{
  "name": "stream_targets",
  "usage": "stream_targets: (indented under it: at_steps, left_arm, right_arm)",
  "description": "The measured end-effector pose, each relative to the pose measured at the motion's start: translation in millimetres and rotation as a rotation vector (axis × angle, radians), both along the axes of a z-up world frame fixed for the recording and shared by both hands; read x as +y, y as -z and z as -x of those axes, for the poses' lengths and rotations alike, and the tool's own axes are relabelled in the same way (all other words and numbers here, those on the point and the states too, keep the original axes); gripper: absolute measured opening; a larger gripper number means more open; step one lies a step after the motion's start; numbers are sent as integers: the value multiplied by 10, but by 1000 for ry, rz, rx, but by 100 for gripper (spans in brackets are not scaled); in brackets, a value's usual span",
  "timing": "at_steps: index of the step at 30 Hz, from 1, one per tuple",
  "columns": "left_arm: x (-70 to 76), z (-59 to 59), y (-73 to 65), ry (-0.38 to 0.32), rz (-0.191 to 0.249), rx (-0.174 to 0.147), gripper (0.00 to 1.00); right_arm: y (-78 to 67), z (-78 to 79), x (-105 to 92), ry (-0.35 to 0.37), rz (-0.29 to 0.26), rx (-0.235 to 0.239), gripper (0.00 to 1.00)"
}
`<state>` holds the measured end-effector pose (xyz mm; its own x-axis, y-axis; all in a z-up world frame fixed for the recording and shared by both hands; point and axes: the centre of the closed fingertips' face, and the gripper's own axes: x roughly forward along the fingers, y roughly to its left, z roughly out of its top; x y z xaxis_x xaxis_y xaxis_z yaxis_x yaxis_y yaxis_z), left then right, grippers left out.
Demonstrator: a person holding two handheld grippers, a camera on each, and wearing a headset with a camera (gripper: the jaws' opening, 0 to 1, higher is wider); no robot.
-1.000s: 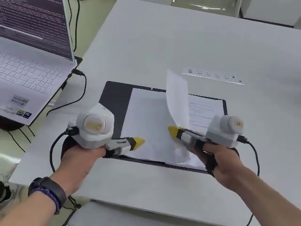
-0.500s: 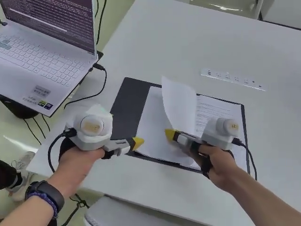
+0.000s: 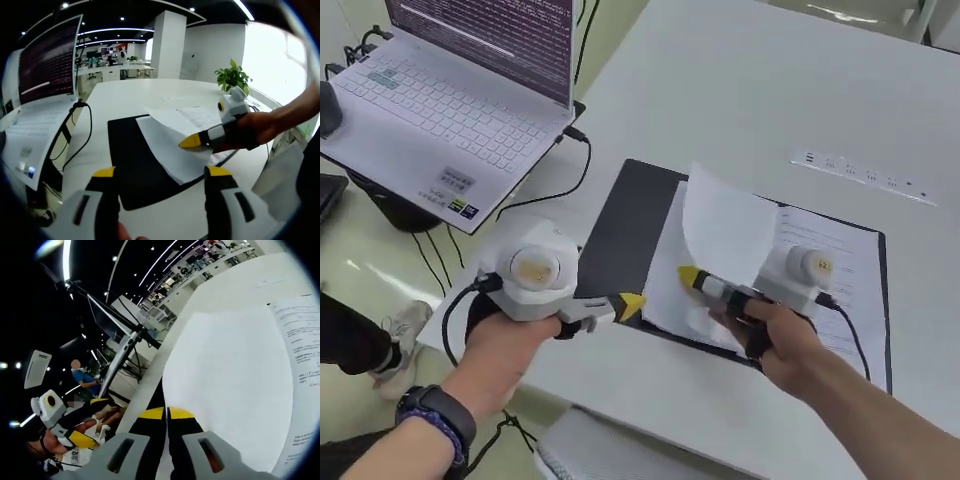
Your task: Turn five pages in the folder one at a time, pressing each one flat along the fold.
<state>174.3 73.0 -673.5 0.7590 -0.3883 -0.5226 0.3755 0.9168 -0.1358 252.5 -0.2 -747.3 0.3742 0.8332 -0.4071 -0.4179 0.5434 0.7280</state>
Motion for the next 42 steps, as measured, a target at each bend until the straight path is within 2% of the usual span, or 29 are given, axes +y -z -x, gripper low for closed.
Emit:
stream_targets:
  at_steps: [5, 13, 21, 25, 28, 34, 35, 38, 42]
  left_arm:
    - [51, -31, 70, -8, 3, 5, 69]
    - [91, -52, 175, -13, 2, 18, 69]
    - [67, -48, 205, -11, 2, 25, 69]
    - [68, -43, 226, -8, -1, 30, 69]
    - [67, -42, 238, -6, -1, 33, 69]
    - [26, -62, 266, 6, 1, 39, 69]
    - [11, -74, 270, 9, 4, 39, 69]
    - [-27, -88, 270, 17, 7, 38, 69]
    - [-91, -104, 302, 37, 9, 41, 69]
  right_arm:
    - [160, -56, 47, 21, 13, 40, 0]
    - [368, -50, 64, 33, 41, 82, 1]
    - [463, -41, 77, 52, 51, 109, 2]
    - [427, -25, 96, 55, 30, 119, 4]
    - [385, -11, 134, 43, 3, 122, 12]
    - [256, 108, 240, -27, -36, 71, 30]
    - [216, 130, 262, -56, -48, 32, 35]
    - [175, 201, 255, -62, -70, 41, 44]
    - [82, 246, 164, -46, -76, 19, 46]
